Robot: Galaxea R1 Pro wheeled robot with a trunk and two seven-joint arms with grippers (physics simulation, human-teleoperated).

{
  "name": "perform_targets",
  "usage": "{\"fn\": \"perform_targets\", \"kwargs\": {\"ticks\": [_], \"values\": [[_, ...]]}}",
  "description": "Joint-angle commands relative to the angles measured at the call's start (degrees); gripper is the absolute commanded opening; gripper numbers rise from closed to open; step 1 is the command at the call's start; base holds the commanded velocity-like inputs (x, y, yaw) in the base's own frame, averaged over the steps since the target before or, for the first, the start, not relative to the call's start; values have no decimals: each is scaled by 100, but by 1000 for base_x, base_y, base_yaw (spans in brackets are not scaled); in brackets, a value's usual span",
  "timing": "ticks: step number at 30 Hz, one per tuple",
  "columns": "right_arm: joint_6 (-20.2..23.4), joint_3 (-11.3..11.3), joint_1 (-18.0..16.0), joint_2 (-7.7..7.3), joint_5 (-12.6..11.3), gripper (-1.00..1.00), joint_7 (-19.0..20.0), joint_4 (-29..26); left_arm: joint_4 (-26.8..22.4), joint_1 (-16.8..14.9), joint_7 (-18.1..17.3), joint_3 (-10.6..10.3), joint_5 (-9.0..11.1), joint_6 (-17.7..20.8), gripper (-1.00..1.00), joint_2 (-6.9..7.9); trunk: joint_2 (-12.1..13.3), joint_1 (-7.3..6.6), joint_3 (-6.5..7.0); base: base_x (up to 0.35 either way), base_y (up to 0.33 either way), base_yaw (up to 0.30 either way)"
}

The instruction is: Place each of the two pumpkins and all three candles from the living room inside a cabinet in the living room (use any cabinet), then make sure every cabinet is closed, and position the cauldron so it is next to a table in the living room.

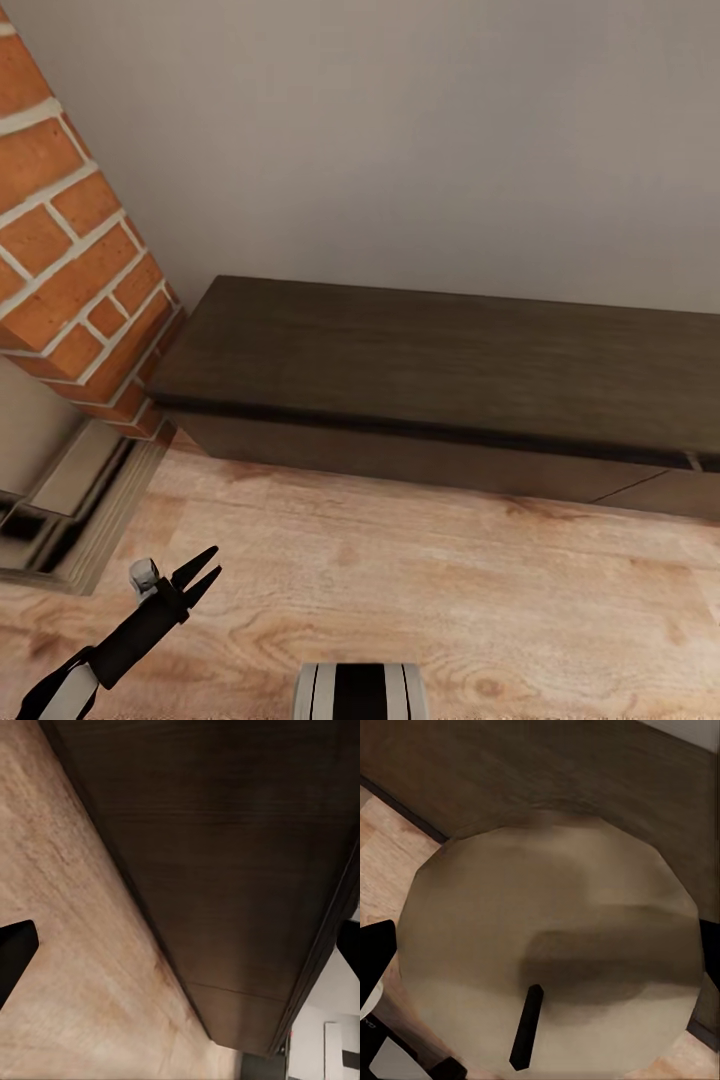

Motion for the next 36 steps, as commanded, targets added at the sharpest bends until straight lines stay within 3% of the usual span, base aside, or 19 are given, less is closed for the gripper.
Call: {"fn": "perform_targets", "kwargs": {"ticks": [1,5,22,36], "values": [[41,-48,17,-3,-15,-100,9,5,1,-1,-7,-1,34,51,100,0,-3,1,-26,0,0,0],[37,-140,17,-9,-19,-100,20,28,1,-1,-8,-1,35,51,100,2,-9,12,-115,0,0,0],[33,-173,17,-18,-14,-100,123,39,1,-1,-8,-1,31,60,100,6,-9,12,-115,0,0,0],[37,-173,17,-20,-13,-100,123,46,9,-1,11,-2,29,68,100,9,-9,12,-115,152,0,0]]}}
